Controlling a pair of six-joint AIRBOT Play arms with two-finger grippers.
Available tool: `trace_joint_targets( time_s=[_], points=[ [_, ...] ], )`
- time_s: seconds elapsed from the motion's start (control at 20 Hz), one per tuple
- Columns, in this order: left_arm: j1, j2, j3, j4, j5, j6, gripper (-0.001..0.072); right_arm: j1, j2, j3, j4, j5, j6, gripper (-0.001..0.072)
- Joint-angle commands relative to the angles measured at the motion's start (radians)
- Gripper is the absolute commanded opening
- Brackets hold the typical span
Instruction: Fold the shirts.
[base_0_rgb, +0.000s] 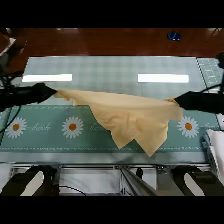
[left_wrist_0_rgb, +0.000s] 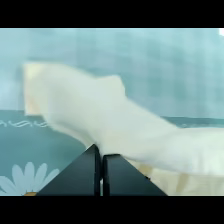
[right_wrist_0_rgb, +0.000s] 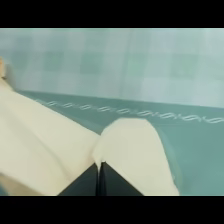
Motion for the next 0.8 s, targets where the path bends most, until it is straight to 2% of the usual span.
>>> trace_joint_targets(
  time_s=[0.0, 0.15, 0.2, 0.3, 0.35, 0.45, 0.55, 0.65, 0.75],
  points=[
    [-0.039, -0.169, -0.031, -0.063, 0.168, 0.000, 0.0031, -0.014, -0.257, 0.042, 0.003, -0.159, -0.012, 0.0015],
    [-0.066, -0.287, 0.032, -0.097, 0.184, 0.000, 0.0032, -0.014, -0.483, 0.203, 0.060, -0.145, -0.022, 0.0016],
    [-0.079, -0.318, 0.053, -0.095, 0.172, 0.006, 0.0111, -0.014, -0.539, 0.259, 0.076, -0.132, -0.013, 0.0068],
    [-0.092, -0.367, 0.110, -0.085, 0.082, 0.043, 0.0700, -0.029, -0.604, 0.357, 0.085, -0.077, 0.005, 0.0604],
    [-0.080, -0.384, 0.152, -0.048, 0.010, 0.043, 0.0702, -0.054, -0.614, 0.401, 0.084, -0.027, 0.003, 0.0627],
    [-0.038, -0.392, 0.233, 0.048, -0.139, 0.042, 0.0702, -0.137, -0.591, 0.434, 0.063, 0.060, -0.026, 0.0626],
    [0.009, -0.380, 0.241, 0.063, -0.256, 0.042, 0.0701, -0.235, -0.543, 0.413, -0.050, 0.149, -0.031, 0.0618],
    [0.008, -0.368, 0.171, 0.058, -0.312, 0.038, 0.0700, -0.328, -0.470, 0.277, -0.103, 0.164, -0.015, 0.0618],
    [-0.047, -0.366, 0.040, -0.009, -0.300, 0.033, 0.0701, -0.399, -0.382, 0.052, -0.037, 0.116, 0.000, 0.0618]
  ],
)
